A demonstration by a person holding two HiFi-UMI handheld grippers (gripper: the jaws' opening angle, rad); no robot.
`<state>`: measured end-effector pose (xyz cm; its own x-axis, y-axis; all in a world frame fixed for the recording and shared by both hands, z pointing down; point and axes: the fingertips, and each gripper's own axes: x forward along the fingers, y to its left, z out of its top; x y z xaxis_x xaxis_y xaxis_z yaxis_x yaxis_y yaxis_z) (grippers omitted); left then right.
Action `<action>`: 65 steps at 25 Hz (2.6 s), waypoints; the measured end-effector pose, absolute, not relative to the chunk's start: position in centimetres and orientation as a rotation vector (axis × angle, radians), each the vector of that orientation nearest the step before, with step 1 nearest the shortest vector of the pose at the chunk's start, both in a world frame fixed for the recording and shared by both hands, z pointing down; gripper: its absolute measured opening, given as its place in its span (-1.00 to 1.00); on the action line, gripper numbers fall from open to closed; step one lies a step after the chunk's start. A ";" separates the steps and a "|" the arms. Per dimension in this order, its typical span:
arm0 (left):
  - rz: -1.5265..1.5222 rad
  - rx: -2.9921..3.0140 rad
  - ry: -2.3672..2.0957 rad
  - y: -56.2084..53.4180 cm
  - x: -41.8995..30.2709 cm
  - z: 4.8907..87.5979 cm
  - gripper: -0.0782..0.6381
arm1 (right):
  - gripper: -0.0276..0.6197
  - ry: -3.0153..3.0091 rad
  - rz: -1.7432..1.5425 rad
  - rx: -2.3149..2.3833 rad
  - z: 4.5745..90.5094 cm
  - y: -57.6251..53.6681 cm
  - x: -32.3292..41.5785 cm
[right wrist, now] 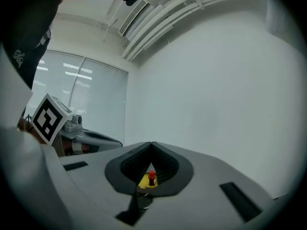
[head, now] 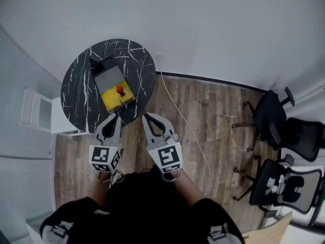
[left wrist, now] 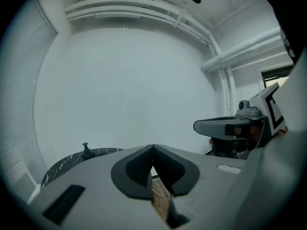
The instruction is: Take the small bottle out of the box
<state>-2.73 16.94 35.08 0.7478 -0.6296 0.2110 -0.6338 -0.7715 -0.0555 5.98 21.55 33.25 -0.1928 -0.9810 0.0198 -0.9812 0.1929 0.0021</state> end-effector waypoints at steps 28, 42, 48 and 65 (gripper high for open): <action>0.504 2.665 -1.273 -3.0 0.7 41.4 -0.79 | -0.93 -2.561 0.148 1.410 39.3 1.7 11.6; 0.546 2.377 -1.412 -11.4 -3.6 47.3 -0.79 | -0.93 -2.563 0.321 0.792 47.1 -6.7 4.7; 0.565 2.244 -1.476 -10.9 -5.7 49.8 -0.79 | -0.93 -2.556 0.303 0.607 49.1 -7.5 2.6; 0.474 1.656 -1.883 -7.0 -5.8 55.2 -0.79 | -0.93 -2.489 0.196 0.089 57.6 -10.2 2.8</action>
<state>-5.85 -7.00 55.22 -0.0602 -0.7735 0.6310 -0.9800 0.1660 0.1100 2.80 -10.17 57.55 -0.7979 -0.0165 0.6026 -0.1109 0.9866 -0.1197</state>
